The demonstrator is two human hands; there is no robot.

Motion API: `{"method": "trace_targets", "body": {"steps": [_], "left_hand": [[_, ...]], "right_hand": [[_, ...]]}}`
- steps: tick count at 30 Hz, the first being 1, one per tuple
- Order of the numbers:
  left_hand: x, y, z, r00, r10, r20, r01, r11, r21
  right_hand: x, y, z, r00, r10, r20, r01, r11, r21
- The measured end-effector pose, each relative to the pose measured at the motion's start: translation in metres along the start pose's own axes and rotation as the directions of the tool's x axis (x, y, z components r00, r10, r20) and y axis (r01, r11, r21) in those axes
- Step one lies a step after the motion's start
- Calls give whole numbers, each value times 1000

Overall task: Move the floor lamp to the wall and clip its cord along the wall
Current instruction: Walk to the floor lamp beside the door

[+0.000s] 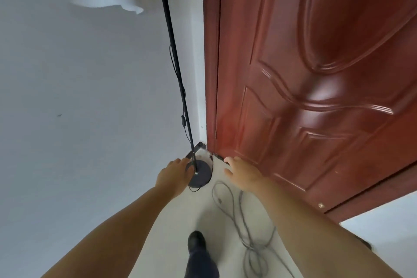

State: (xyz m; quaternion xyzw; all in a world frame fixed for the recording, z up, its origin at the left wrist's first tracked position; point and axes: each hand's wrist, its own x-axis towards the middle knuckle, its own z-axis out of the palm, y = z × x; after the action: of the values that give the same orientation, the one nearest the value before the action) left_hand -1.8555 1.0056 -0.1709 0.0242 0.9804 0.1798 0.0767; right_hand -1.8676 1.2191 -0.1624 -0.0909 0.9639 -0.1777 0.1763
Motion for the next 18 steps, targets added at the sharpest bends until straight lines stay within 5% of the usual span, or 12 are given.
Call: {"method": "trace_targets", "body": {"steps": [12, 18], "left_hand": [[251, -73, 96, 962, -208, 176, 219, 975, -42], [332, -113, 167, 844, -513, 156, 528, 745, -407]], "right_hand": [[276, 69, 79, 993, 91, 79, -109, 959, 261], [353, 88, 153, 972, 125, 200, -182, 936, 301]]}}
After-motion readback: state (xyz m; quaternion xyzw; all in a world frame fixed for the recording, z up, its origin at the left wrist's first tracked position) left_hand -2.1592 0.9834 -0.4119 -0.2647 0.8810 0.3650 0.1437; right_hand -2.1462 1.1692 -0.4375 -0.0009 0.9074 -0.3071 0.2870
